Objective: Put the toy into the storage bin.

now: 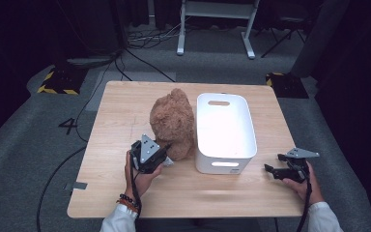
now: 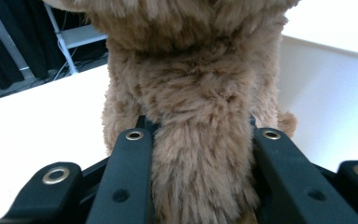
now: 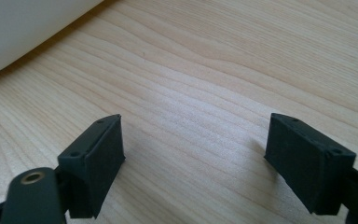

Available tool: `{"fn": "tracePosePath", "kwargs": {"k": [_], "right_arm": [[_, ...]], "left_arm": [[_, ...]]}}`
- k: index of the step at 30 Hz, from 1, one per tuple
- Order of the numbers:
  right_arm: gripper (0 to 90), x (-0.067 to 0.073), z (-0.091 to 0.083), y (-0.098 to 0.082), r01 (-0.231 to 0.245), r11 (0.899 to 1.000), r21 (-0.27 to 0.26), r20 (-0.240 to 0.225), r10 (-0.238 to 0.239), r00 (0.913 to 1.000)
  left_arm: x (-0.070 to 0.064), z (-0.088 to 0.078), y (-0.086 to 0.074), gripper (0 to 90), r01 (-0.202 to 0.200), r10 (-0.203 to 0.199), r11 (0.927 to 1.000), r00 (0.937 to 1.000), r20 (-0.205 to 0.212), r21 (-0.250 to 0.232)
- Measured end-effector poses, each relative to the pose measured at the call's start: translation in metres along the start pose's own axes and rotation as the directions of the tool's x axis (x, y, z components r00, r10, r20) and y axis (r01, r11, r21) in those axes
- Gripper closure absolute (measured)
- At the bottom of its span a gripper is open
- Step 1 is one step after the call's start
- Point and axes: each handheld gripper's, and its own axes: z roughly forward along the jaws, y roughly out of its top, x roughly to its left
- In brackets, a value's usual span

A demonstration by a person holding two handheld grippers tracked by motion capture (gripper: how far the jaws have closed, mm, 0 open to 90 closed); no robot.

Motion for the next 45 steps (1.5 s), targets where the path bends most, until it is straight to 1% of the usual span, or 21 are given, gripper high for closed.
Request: {"fn": "tracePosePath", "kwargs": {"k": [1, 2, 7, 9, 17, 20, 25, 27, 32, 34, 38, 42, 45], "right_arm": [[19.0, 0.000, 0.000, 0.000, 0.000, 1.000, 0.000, 0.000, 0.000, 1.0000], [19.0, 0.000, 0.000, 0.000, 0.000, 1.000, 0.000, 0.000, 0.000, 1.0000], [19.0, 0.000, 0.000, 0.000, 0.000, 1.000, 0.000, 0.000, 0.000, 1.0000], [19.0, 0.000, 0.000, 0.000, 0.001, 1.000, 0.000, 0.000, -0.001, 1.0000], [19.0, 0.000, 0.000, 0.000, 0.001, 1.000, 0.001, -0.001, -0.001, 1.0000], [19.0, 0.000, 0.000, 0.000, 0.000, 1.000, 0.000, -0.002, 0.000, 1.0000], [19.0, 0.000, -0.001, 0.000, -0.001, 1.000, 0.001, -0.002, 0.001, 1.0000], [19.1, 0.000, -0.001, 0.000, 0.000, 1.000, 0.000, -0.001, 0.000, 1.0000], [19.0, 0.001, -0.001, -0.001, -0.002, 1.000, 0.000, 0.000, 0.002, 1.0000], [19.1, 0.001, -0.001, -0.001, -0.002, 1.000, 0.000, 0.000, 0.002, 1.0000], [19.0, 0.001, -0.001, -0.001, -0.002, 1.000, 0.000, 0.000, 0.002, 1.0000], [19.0, 0.001, -0.001, -0.001, -0.002, 1.000, 0.000, 0.000, 0.002, 1.0000], [19.0, 0.001, -0.001, -0.001, -0.002, 1.000, 0.000, 0.000, 0.002, 1.0000]], "left_arm": [[0.000, -0.001, 0.000, 70.1, 0.006, -0.006, 1.0000, 1.0000, -0.003, -0.004], [0.000, -0.001, 0.001, 70.1, 0.001, -0.001, 1.0000, 1.0000, -0.004, -0.004], [0.002, -0.006, 0.005, 70.1, 0.003, -0.004, 0.9997, 0.9999, -0.010, -0.024], [0.003, -0.009, 0.007, 70.1, 0.022, -0.022, 0.9990, 0.9997, -0.013, -0.039], [0.005, -0.012, 0.012, 70.1, 0.017, -0.018, 0.9989, 0.9996, -0.021, -0.043], [0.005, -0.012, 0.016, 70.1, 0.023, -0.024, 0.9986, 0.9994, -0.023, -0.048], [0.005, -0.014, 0.028, 70.0, 0.009, -0.010, 0.9973, 0.9997, -0.024, -0.073], [0.005, -0.015, 0.032, 70.0, 0.016, -0.018, 0.9965, 0.9995, -0.025, -0.082], [0.006, -0.015, 0.038, 69.9, 0.015, -0.017, 0.9960, 0.9996, -0.022, -0.088], [0.005, -0.016, 0.041, 69.9, 0.009, -0.011, 0.9960, 0.9997, -0.021, -0.089], [0.005, -0.017, 0.049, 69.8, 0.005, -0.006, 0.9946, 0.9999, -0.012, -0.104], [0.006, -0.018, 0.053, 69.8, 0.006, -0.008, 0.9939, 0.9998, -0.016, -0.110], [0.006, -0.019, 0.058, 69.6, -0.009, 0.006, 0.9933, 0.9997, -0.025, -0.116]]}}
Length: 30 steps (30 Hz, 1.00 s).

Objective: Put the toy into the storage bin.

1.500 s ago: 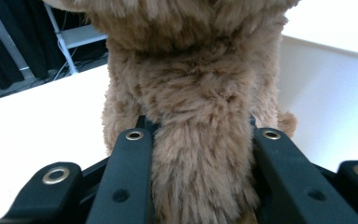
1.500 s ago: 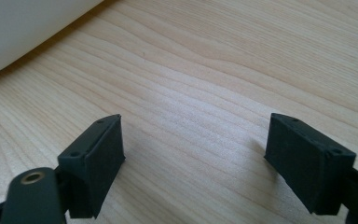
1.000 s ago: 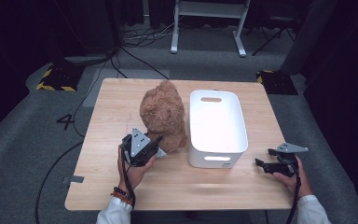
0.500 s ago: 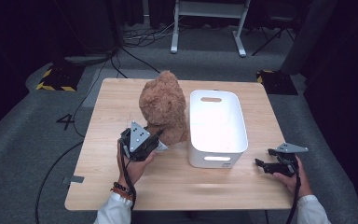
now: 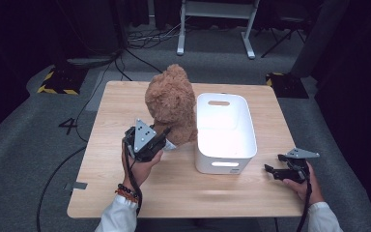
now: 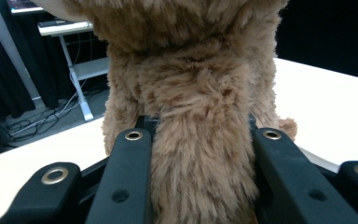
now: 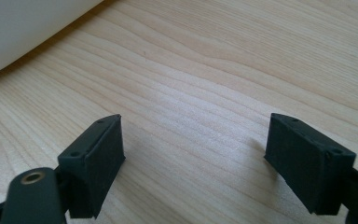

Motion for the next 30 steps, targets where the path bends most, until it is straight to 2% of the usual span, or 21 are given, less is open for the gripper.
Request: {"fn": "tracePosePath", "kwargs": {"k": [5, 22, 26, 30], "right_arm": [[19.0, 0.000, 0.000, 0.000, 0.000, 1.000, 0.000, 0.001, 0.000, 1.0000], [19.1, 0.000, 0.000, 0.000, 0.000, 1.000, 0.000, 0.000, 0.000, 1.0000], [19.0, 0.000, 0.000, 0.000, 0.000, 1.000, 0.000, 0.001, 0.000, 1.0000], [19.0, 0.000, 0.000, 0.000, 0.000, 1.000, 0.000, 0.000, 0.000, 1.0000]], "left_arm": [[-0.001, -0.001, 0.009, 69.7, 0.014, -0.014, 0.9996, 0.9999, 0.005, -0.025], [-0.009, 0.002, 0.033, 69.5, 0.002, 0.001, 0.9970, 0.9991, 0.043, -0.077], [-0.010, 0.004, 0.037, 69.1, -0.004, 0.009, 0.9969, 0.9978, 0.066, -0.079], [-0.012, 0.006, 0.043, 69.2, -0.010, 0.016, 0.9968, 0.9973, 0.072, -0.079]]}}
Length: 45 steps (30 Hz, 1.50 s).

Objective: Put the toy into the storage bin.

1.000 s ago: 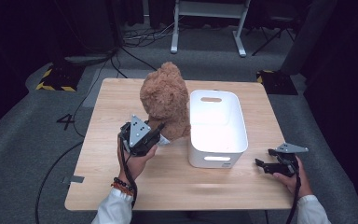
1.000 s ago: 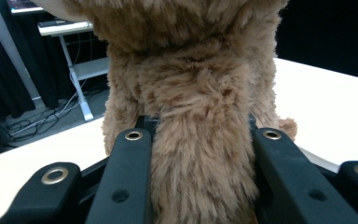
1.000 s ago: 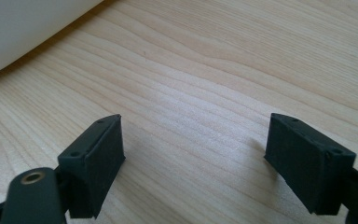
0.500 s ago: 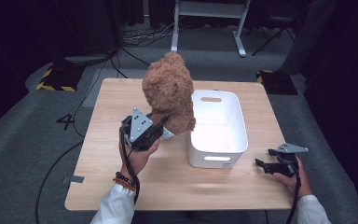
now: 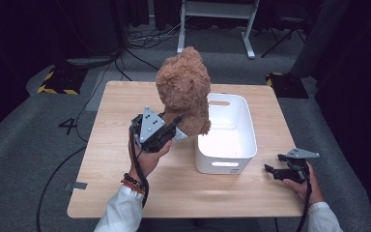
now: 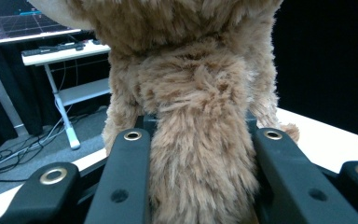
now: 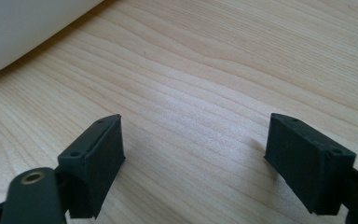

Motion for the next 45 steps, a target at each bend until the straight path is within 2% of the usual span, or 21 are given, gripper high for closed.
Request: {"fn": "tracePosePath", "kwargs": {"k": [10, 14, 26, 36, 45], "right_arm": [[19.0, 0.000, 0.000, 0.000, 0.000, 1.000, 0.000, 0.000, 0.000, 1.0000], [19.0, 0.000, 0.000, 0.000, 0.000, 1.000, 0.000, 0.001, 0.000, 1.0000], [19.0, 0.000, 0.000, 0.000, 0.000, 1.000, 0.000, 0.000, 0.000, 1.0000], [19.1, 0.000, 0.000, 0.000, 0.000, 1.000, -0.001, 0.000, 0.000, 1.0000], [19.1, 0.000, 0.000, 0.000, 0.000, 1.000, 0.000, -0.002, 0.000, 1.0000]], "left_arm": [[-0.011, 0.006, 0.012, 69.5, -0.032, 0.032, 0.9993, 0.9992, 0.024, -0.018], [-0.015, 0.010, 0.014, 69.5, -0.024, 0.025, 0.9994, 0.9991, 0.035, -0.023], [-0.028, 0.018, 0.021, 69.6, -0.035, 0.037, 0.9990, 0.9971, 0.066, -0.029], [-0.042, 0.025, 0.029, 69.6, -0.047, 0.050, 0.9984, 0.9941, 0.096, -0.033], [-0.057, 0.038, 0.032, 69.5, -0.050, 0.054, 0.9982, 0.9881, 0.144, -0.034]]}}
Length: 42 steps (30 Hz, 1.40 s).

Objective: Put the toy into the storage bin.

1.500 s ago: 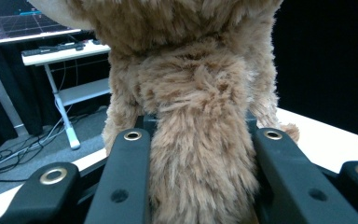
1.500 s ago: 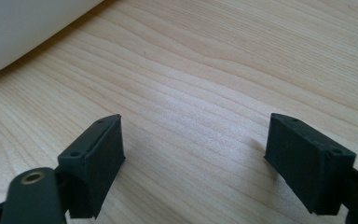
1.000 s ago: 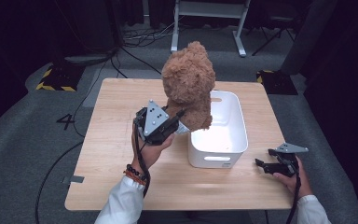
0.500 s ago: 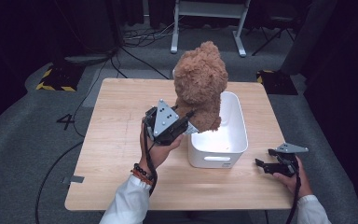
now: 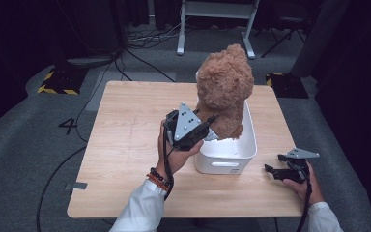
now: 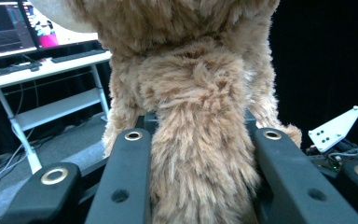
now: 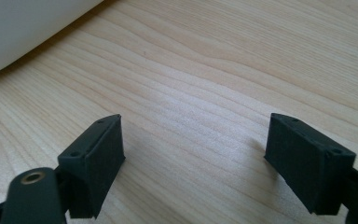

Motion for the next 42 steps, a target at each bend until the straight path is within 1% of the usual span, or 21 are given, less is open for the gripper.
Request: {"fn": "tracePosePath", "kwargs": {"k": [6, 8, 12, 17, 20, 22, 25, 34, 40, 42], "right_arm": [[19.1, 0.000, 0.000, 0.000, 0.000, 1.000, 0.000, 0.000, 0.000, 1.0000], [19.3, 0.000, 0.000, 0.000, 0.000, 1.000, 0.000, 0.000, 0.000, 1.0000], [19.4, 0.000, 0.000, 0.000, 0.001, 1.000, -0.001, -0.001, -0.001, 1.0000], [19.6, 0.000, 0.000, 0.000, 0.003, 1.000, -0.001, -0.003, -0.003, 1.0000], [19.6, 0.000, 0.000, 0.000, 0.002, 1.000, -0.002, -0.003, -0.002, 1.0000], [19.6, 0.000, 0.000, 0.000, 0.003, 1.000, -0.001, -0.003, -0.003, 1.0000], [19.6, 0.000, 0.000, 0.000, 0.003, 1.000, -0.001, -0.004, -0.003, 1.0000], [19.6, 0.000, 0.000, 0.000, 0.004, 1.000, -0.002, -0.004, -0.004, 1.0000], [19.6, 0.000, 0.000, 0.000, 0.007, 1.000, -0.002, -0.005, -0.007, 1.0000], [19.6, 0.000, 0.000, 0.000, 0.007, 1.000, -0.002, -0.005, -0.007, 1.0000]], "left_arm": [[-0.008, 0.009, 0.001, 69.5, 0.005, -0.005, 0.9999, 0.9997, 0.024, -0.010], [-0.013, 0.014, 0.003, 69.5, -0.002, 0.002, 1.0000, 0.9993, 0.038, -0.006], [-0.016, 0.019, 0.003, 69.5, -0.008, 0.007, 1.0000, 0.9991, 0.043, 0.002], [-0.019, 0.027, 0.003, 69.5, -0.002, 0.002, 0.9999, 0.9987, 0.052, 0.011], [-0.021, 0.031, 0.002, 69.4, -0.011, 0.010, 0.9997, 0.9979, 0.064, 0.021], [-0.022, 0.034, 0.001, 69.4, -0.003, 0.001, 0.9997, 0.9977, 0.068, 0.024], [-0.023, 0.040, -0.002, 69.3, -0.001, -0.002, 0.9991, 0.9973, 0.074, 0.043], [-0.030, 0.053, -0.008, 69.3, -0.016, 0.007, 0.9955, 0.9955, 0.095, 0.093], [-0.034, 0.061, -0.012, 69.2, -0.022, 0.008, 0.9932, 0.9930, 0.118, 0.114], [-0.035, 0.063, -0.014, 69.2, -0.022, 0.008, 0.9924, 0.9928, 0.119, 0.121]]}}
